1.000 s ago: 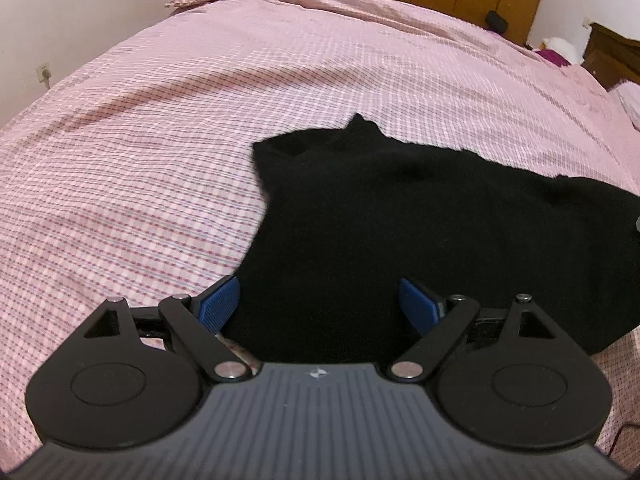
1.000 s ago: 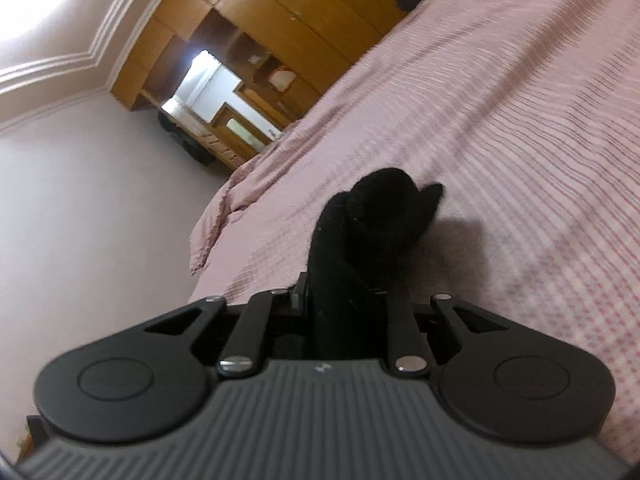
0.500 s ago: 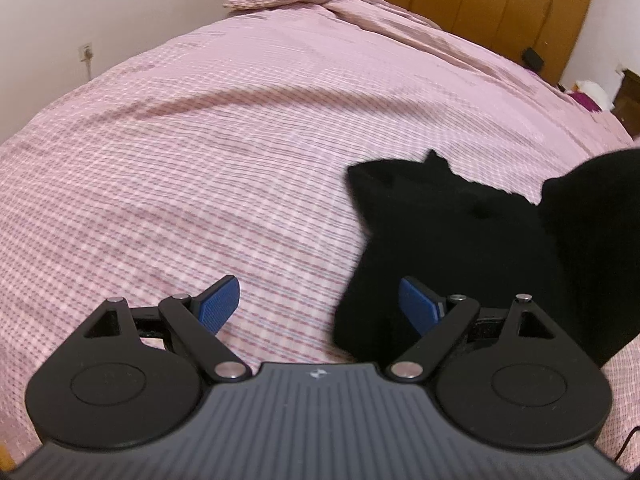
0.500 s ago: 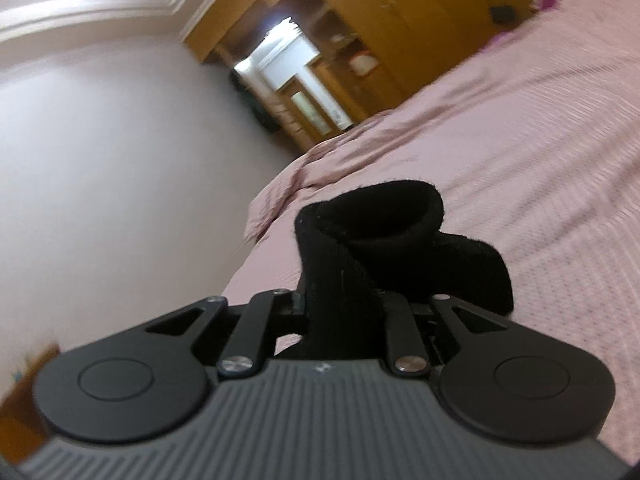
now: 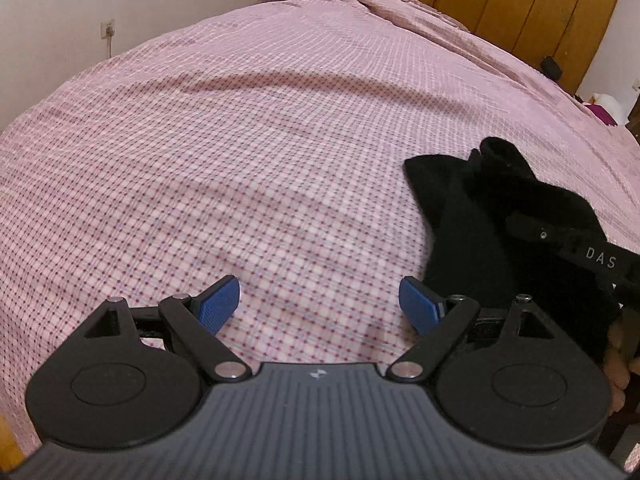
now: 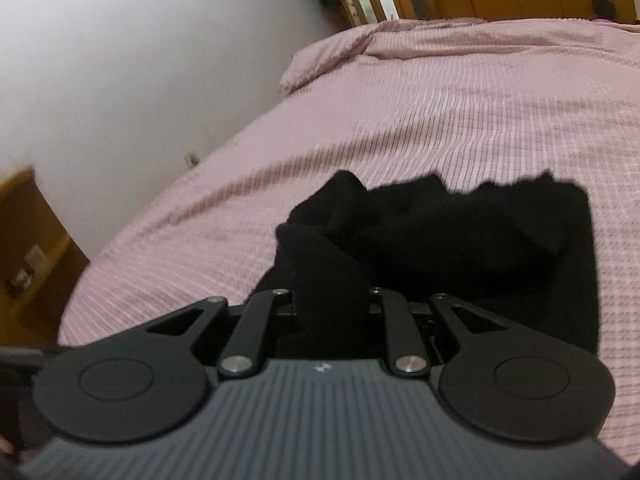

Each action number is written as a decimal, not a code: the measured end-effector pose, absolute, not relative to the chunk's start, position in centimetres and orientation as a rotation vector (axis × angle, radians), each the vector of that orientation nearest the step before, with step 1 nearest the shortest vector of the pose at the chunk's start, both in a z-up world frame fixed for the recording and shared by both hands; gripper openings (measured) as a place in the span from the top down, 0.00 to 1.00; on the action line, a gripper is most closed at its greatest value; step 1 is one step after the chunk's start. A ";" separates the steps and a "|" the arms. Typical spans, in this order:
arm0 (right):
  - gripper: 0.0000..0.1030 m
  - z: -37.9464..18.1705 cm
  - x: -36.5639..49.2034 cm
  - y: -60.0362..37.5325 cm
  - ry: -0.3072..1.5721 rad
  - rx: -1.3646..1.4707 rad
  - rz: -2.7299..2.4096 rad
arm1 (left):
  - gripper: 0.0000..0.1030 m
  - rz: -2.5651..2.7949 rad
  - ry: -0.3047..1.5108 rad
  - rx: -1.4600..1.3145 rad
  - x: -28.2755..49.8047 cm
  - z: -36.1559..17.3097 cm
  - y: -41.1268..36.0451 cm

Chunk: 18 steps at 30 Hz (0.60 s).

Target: Fold small clothes

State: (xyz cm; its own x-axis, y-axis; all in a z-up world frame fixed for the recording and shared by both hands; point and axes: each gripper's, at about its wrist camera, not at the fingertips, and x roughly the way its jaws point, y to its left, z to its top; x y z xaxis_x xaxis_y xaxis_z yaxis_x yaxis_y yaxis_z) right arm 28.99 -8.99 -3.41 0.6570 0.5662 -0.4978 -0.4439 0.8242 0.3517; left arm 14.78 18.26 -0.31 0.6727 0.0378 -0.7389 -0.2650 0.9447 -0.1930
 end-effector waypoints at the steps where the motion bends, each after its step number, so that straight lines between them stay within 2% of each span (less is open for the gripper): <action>1: 0.82 -3.3 29.0 -9.0 0.632 0.207 0.574 | 0.13 0.176 0.815 -0.301 14.7 -0.4 18.6; 7: 0.83 -0.2 27.2 -7.8 0.520 0.102 0.564 | 0.13 0.193 0.791 -0.339 14.2 -0.3 20.2; 10: 0.80 -1.2 27.5 -5.6 0.588 0.000 0.570 | 0.13 0.201 0.788 -0.355 14.2 -0.3 20.6; 13: 0.73 -2.3 26.8 -4.5 0.595 -0.022 0.591 | 0.13 0.194 0.780 -0.353 13.9 0.1 20.5; 15: 0.59 -1.8 25.9 -4.6 0.578 -0.007 0.612 | 0.13 0.189 0.772 -0.341 13.9 0.4 20.3; 18: 0.58 -0.8 24.9 -5.4 0.561 0.039 0.679 | 0.13 0.172 0.755 -0.332 14.0 1.2 19.8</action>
